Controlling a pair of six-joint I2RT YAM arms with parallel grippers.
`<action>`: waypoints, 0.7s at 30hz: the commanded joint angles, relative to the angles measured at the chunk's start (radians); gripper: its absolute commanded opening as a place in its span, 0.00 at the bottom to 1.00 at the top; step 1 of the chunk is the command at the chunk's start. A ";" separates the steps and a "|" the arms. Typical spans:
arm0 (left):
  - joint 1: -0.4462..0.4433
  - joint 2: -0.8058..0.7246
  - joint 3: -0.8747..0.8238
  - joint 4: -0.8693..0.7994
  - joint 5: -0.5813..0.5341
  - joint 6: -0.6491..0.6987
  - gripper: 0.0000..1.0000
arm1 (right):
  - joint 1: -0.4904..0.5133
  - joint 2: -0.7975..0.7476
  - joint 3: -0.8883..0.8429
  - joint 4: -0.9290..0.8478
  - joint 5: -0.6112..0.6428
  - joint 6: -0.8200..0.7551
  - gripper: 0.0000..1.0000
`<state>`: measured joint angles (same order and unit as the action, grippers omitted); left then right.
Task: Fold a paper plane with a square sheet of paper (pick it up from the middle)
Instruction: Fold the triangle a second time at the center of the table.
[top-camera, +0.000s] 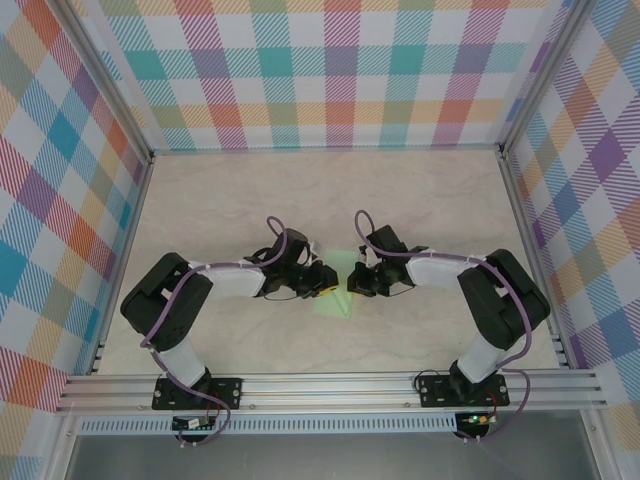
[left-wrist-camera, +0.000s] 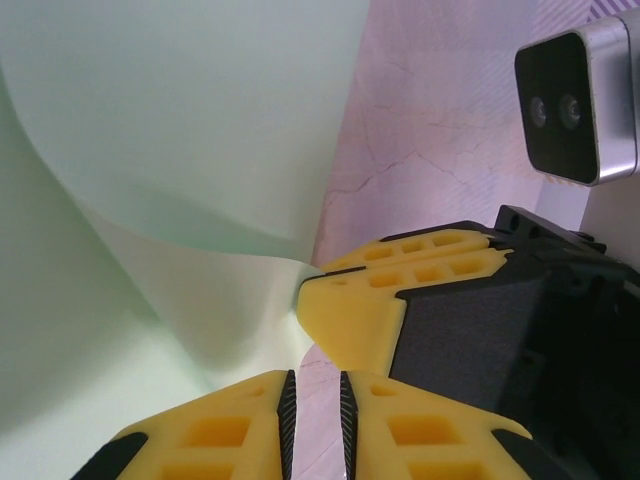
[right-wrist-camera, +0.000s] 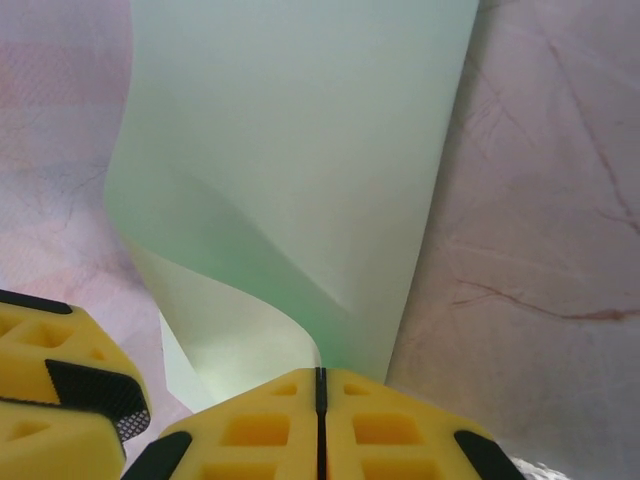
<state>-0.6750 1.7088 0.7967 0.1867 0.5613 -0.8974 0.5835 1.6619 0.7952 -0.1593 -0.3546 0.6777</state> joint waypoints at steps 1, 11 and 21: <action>-0.018 0.022 0.029 0.012 0.022 0.012 0.21 | 0.004 0.019 0.034 -0.019 0.021 -0.027 0.08; -0.023 0.058 0.047 0.010 0.025 0.017 0.21 | 0.005 0.035 0.048 -0.027 0.026 -0.037 0.08; -0.023 0.063 0.053 -0.012 0.013 0.026 0.20 | 0.004 0.053 0.064 -0.033 0.020 -0.046 0.08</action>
<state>-0.6861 1.7588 0.8223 0.1864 0.5678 -0.8940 0.5838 1.6997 0.8299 -0.1783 -0.3328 0.6601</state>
